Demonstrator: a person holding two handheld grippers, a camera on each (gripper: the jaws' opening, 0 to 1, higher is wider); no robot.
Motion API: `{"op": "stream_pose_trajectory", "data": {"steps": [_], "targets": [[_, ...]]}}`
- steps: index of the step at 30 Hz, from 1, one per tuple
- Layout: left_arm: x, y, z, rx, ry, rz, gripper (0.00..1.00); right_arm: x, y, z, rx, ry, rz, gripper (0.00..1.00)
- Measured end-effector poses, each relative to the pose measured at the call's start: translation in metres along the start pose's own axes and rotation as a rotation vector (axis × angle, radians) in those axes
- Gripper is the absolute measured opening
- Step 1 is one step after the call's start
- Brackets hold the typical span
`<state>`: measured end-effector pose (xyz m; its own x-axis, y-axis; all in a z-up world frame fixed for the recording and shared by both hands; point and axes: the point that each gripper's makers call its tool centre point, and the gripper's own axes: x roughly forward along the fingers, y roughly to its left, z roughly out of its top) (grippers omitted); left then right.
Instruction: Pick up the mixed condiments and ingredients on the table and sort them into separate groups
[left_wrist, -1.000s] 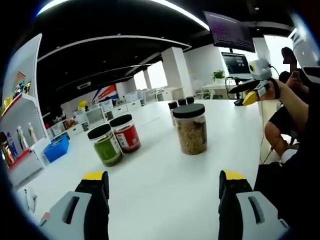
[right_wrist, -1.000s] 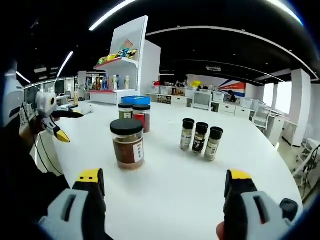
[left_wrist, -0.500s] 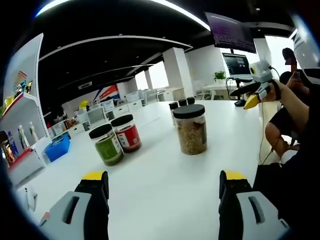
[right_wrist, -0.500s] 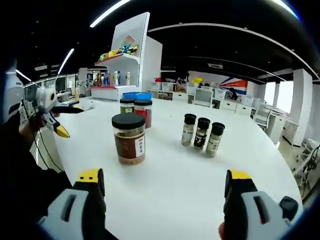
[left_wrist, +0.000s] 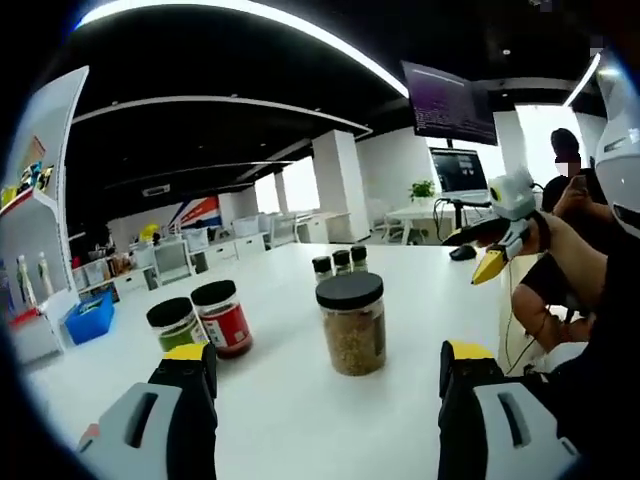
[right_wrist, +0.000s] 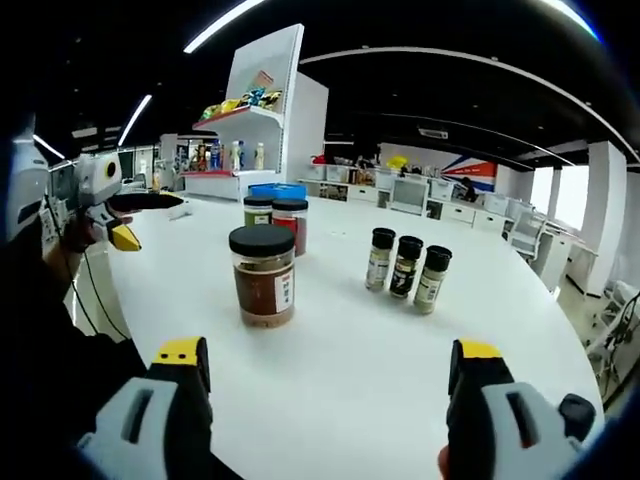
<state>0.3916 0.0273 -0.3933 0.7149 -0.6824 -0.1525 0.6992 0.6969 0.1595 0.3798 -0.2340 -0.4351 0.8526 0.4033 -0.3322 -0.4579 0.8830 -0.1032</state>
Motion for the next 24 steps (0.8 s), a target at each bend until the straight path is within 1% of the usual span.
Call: {"op": "stream_pose_trajectory", "data": {"steps": [2, 6, 8, 11, 14, 16, 19, 22, 24], "targets": [[0.012, -0.006, 0.008, 0.005, -0.017, -0.020, 0.91, -0.002, 0.000, 0.001, -0.001, -0.004, -0.001, 0.96], [0.037, -0.010, 0.018, 0.010, -0.039, -0.046, 0.92, -0.007, -0.001, 0.001, -0.002, -0.010, 0.004, 0.96], [0.054, -0.014, 0.019, -0.004, -0.028, -0.076, 0.93, -0.009, -0.002, 0.001, -0.002, -0.013, 0.004, 0.96], [0.076, -0.021, 0.019, 0.004, -0.023, -0.098, 0.93, -0.010, -0.003, 0.000, -0.001, -0.019, 0.006, 0.96], [0.091, -0.026, 0.020, 0.008, -0.024, -0.103, 0.92, -0.013, -0.006, -0.001, -0.003, -0.021, -0.003, 0.96], [0.104, -0.030, 0.022, -0.029, -0.041, -0.104, 0.92, -0.015, -0.007, -0.001, -0.001, -0.023, -0.003, 0.96], [0.118, -0.032, 0.015, -0.042, -0.028, -0.096, 0.91, -0.017, -0.009, -0.001, 0.003, -0.028, -0.005, 0.96], [0.129, -0.025, 0.002, -0.037, 0.000, -0.050, 0.90, -0.019, -0.011, -0.002, 0.003, -0.026, -0.011, 0.96], [0.133, -0.020, -0.002, -0.078, -0.004, -0.022, 0.89, -0.019, -0.013, -0.003, 0.002, -0.028, -0.013, 0.95]]}}
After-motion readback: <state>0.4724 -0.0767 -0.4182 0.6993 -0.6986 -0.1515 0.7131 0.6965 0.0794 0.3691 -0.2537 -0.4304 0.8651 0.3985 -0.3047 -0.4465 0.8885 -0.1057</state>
